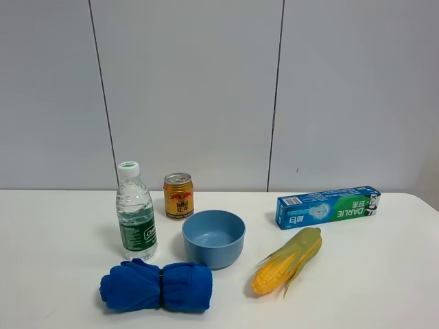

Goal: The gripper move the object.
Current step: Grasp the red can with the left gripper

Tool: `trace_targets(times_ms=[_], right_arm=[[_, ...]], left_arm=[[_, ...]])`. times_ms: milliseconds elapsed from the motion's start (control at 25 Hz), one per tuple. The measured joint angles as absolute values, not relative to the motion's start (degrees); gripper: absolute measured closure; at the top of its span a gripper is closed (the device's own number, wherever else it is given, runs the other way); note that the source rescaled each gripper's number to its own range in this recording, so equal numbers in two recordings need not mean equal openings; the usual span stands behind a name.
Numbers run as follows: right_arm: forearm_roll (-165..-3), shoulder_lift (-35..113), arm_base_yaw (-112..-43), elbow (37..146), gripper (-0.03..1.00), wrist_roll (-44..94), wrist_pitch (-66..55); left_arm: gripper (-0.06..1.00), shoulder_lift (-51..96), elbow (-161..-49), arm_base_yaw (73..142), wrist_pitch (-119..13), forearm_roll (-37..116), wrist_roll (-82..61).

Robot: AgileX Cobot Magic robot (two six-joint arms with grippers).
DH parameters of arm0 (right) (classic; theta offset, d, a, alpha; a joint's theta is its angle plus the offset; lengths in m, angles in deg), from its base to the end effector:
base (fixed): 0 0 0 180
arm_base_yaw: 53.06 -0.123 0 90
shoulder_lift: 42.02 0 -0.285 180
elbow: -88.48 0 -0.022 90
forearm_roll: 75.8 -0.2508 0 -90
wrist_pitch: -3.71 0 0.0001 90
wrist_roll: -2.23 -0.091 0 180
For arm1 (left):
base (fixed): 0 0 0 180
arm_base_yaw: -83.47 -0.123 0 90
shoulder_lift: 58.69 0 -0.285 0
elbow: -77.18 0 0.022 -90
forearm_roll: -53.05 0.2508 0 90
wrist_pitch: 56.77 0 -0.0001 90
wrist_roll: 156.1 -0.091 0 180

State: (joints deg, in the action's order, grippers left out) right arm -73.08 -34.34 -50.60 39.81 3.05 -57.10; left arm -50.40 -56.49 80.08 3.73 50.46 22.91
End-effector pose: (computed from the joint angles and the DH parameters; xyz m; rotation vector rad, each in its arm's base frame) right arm -0.0051 -0.0036 0.2768 0.0315 2.0449 -0.0926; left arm -0.0077 -0.0040 0.2886 -0.0393 2.0080 -0.0049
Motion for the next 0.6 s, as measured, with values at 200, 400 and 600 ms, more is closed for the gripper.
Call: trace_targets(times_ms=[200,400,600], right_arm=[[-73.08,-34.34,-50.6,39.81,-0.03,3.05,-57.1],[-73.08,-34.34,-50.6,39.81,-0.03,3.05,-57.1],[-73.08,-34.34,-50.6,39.81,-0.03,3.05,-57.1]], left_arm=[[-0.04,-39.64,-64.53,80.08,3.14,48.81,22.12],[-0.04,-23.86,-74.34,80.08,1.52,48.25,18.47],[-0.04,-8.69,-83.36,80.08,-2.55,42.84,14.81]])
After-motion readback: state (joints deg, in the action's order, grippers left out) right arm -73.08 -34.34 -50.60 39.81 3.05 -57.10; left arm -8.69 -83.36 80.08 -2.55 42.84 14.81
